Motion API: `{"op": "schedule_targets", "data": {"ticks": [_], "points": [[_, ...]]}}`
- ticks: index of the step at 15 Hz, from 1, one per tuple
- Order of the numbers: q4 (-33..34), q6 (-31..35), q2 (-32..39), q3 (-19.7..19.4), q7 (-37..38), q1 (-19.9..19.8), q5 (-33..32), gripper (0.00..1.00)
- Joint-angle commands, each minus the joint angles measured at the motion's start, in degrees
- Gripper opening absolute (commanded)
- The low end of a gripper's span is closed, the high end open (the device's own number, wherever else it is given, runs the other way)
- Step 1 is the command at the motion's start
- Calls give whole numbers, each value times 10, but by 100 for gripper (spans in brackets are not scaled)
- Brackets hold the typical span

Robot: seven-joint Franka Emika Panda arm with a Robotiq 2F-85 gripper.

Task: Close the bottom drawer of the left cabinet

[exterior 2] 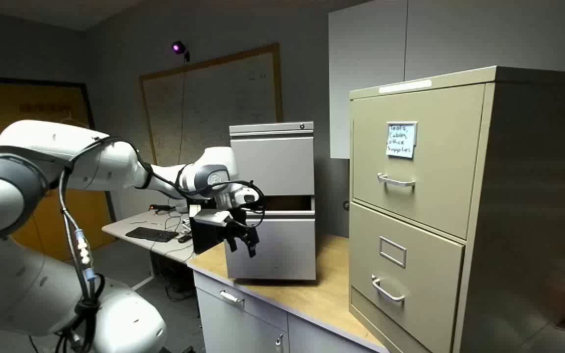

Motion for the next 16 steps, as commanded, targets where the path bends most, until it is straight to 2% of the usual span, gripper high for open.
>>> {"op": "schedule_targets", "data": {"ticks": [1,10,12,14,15,16], "points": [[1,-2,0,-4,3,5,-3,100],[6,11,12,0,14,-2,-10,100],[15,42,33,-5,11,-5,-11,100],[22,106,61,-13,8,-10,-10,100],[27,142,81,-18,7,-14,-8,75],[31,172,98,-24,4,-17,-4,75]]}}
